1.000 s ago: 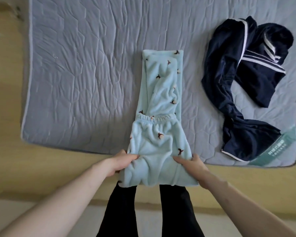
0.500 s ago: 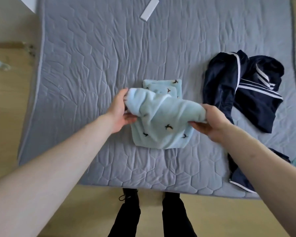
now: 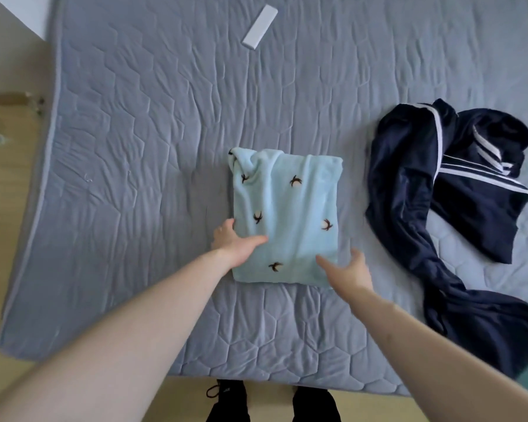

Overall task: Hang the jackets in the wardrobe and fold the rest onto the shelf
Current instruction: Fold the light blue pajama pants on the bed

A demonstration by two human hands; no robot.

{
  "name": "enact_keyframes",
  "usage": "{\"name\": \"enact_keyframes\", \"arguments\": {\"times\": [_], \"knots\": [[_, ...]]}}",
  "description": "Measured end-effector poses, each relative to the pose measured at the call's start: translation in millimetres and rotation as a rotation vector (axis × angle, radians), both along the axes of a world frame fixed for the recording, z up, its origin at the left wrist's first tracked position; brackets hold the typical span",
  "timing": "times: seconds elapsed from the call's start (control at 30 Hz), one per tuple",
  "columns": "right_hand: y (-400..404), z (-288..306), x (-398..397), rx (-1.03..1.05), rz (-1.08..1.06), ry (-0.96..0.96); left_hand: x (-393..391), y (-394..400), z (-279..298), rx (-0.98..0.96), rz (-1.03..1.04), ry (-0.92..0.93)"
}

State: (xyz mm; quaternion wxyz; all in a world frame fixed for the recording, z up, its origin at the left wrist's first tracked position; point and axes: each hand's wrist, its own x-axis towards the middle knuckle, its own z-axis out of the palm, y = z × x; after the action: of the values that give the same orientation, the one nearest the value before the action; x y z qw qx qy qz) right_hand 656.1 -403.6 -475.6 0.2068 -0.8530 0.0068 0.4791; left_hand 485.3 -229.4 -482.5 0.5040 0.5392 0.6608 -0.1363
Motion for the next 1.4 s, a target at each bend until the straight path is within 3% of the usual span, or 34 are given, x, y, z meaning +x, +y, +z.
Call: {"name": "enact_keyframes", "arguments": {"times": [0.1,0.23,0.43,0.67,0.73,0.83,0.9,0.93,1.03,1.1,1.17,1.27,1.4], "knots": [[-26,-21,-23,-0.079,-0.246,0.235,-15,-8,-25,-0.124,0.206,-0.062],[-30,-43,-45,0.021,-0.394,0.437,-19,-17,-54,-0.204,0.247,-0.206],[-21,-58,-49,0.216,-0.565,0.396,-25,-33,-72,-0.189,0.294,-0.14],[-32,-39,-19,0.265,-0.788,0.223,4,-126,-19,-0.205,0.408,-0.127],[-47,-40,-3,0.216,-0.721,0.137,8,-155,-6,-0.354,0.259,-0.206],[-72,-48,22,0.144,-0.523,0.032,5,-174,6,-0.502,-0.324,-0.167],[-82,-53,32,0.135,-0.389,0.05,4,-159,5,-0.253,-0.68,-0.066],[-85,-55,34,0.135,-0.334,0.076,5,-142,6,-0.082,-0.677,-0.045],[-86,-61,31,0.143,-0.294,0.142,9,-70,-1,0.337,-0.214,-0.099],[-82,-64,24,0.155,-0.318,0.148,8,-23,-14,0.401,-0.042,-0.046],[-78,-67,15,0.181,-0.343,0.146,5,9,-30,0.209,-0.028,0.018],[-78,-71,6,0.208,-0.396,0.153,2,17,-48,-0.209,-0.063,-0.03],[-85,-67,11,0.206,-0.436,0.214,6,-3,-56,-0.322,-0.128,-0.167]]}}
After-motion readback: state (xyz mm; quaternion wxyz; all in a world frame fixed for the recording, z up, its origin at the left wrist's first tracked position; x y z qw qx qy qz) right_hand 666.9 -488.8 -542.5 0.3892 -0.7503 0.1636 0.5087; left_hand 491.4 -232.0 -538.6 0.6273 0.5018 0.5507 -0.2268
